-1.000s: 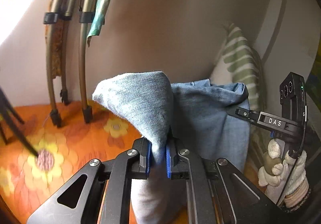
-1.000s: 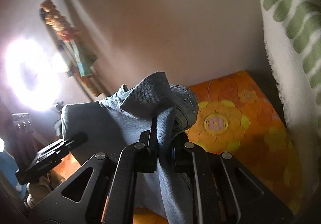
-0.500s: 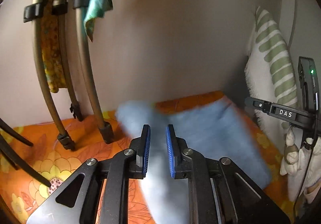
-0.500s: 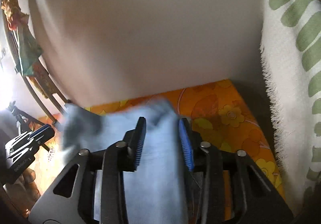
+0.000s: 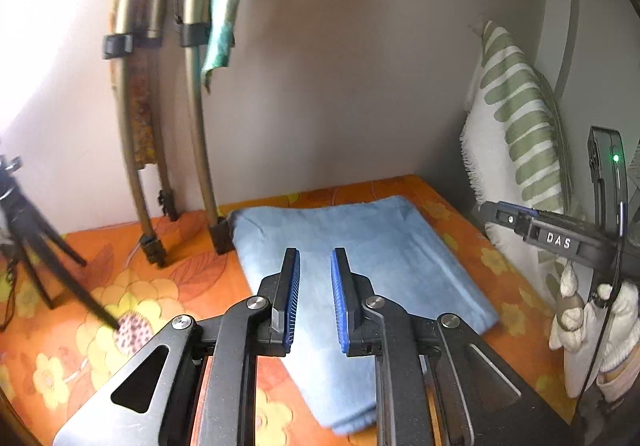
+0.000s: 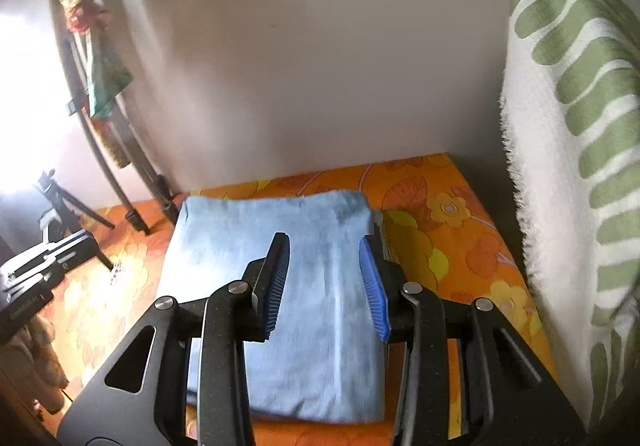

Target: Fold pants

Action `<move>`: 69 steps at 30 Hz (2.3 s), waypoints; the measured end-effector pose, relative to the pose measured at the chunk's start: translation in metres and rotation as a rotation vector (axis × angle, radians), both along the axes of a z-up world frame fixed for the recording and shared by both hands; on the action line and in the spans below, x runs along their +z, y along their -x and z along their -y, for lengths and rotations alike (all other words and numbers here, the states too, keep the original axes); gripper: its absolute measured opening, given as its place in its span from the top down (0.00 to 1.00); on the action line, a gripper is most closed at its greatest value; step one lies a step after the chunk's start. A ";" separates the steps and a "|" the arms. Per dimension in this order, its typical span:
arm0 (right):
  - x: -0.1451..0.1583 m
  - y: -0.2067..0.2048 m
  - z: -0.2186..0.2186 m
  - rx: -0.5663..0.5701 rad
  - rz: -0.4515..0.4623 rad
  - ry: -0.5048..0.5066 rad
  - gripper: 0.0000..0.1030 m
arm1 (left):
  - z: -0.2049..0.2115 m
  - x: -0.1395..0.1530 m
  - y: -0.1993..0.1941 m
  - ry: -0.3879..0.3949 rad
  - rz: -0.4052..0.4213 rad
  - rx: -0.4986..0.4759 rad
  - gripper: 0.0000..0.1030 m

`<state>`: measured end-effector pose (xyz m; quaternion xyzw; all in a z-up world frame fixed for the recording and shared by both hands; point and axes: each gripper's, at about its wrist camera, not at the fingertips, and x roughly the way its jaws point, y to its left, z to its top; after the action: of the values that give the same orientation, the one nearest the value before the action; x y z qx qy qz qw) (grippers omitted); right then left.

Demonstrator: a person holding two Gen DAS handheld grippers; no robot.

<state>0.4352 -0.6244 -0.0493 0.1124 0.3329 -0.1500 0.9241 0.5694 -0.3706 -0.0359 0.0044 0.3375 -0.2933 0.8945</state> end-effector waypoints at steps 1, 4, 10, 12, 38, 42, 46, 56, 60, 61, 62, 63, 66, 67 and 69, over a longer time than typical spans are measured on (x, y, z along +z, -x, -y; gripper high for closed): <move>0.001 0.007 -0.006 0.005 0.001 0.001 0.63 | -0.004 0.003 0.008 -0.002 0.001 -0.001 0.86; 0.005 0.034 -0.027 0.011 0.023 0.011 0.52 | -0.015 0.009 0.033 -0.013 0.009 -0.003 0.86; 0.015 0.086 -0.073 0.020 0.053 0.073 0.48 | -0.031 0.019 0.085 -0.013 0.029 -0.008 0.52; 0.017 0.100 -0.083 0.021 0.056 0.076 0.45 | -0.034 0.023 0.101 -0.019 0.045 -0.006 0.51; 0.027 0.229 -0.172 -0.103 0.115 0.189 0.05 | -0.073 0.026 0.242 0.008 0.028 0.043 0.28; 0.026 0.228 -0.172 -0.101 0.125 0.199 0.02 | -0.073 0.018 0.242 -0.022 0.025 0.058 0.28; 0.023 0.224 -0.173 -0.093 0.119 0.215 0.01 | -0.074 0.010 0.238 -0.043 0.004 0.077 0.28; 0.015 0.219 -0.171 -0.085 0.093 0.235 0.00 | -0.076 0.010 0.236 -0.052 -0.002 0.110 0.22; 0.014 0.220 -0.171 -0.084 0.095 0.230 0.00 | -0.074 0.012 0.240 -0.060 0.009 0.101 0.22; 0.014 0.220 -0.171 -0.085 0.096 0.228 0.00 | -0.074 0.012 0.240 -0.060 0.010 0.100 0.22; 0.013 0.220 -0.171 -0.086 0.096 0.228 0.00 | -0.074 0.012 0.241 -0.060 0.010 0.098 0.22; 0.013 0.220 -0.171 -0.084 0.095 0.229 0.00 | -0.075 0.012 0.240 -0.060 0.010 0.097 0.22; 0.012 0.221 -0.171 -0.077 0.089 0.228 0.00 | -0.076 0.013 0.240 -0.059 0.016 0.107 0.19; 0.011 0.220 -0.173 -0.075 0.084 0.231 0.00 | -0.076 0.013 0.241 -0.058 0.017 0.110 0.17; 0.010 0.219 -0.175 -0.072 0.079 0.237 0.00 | -0.078 0.013 0.240 -0.053 0.016 0.113 0.16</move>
<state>0.2159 -0.4498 -0.0393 0.0199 0.2717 -0.2167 0.9374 0.3291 -0.2931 -0.0225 0.0113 0.3375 -0.2332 0.9119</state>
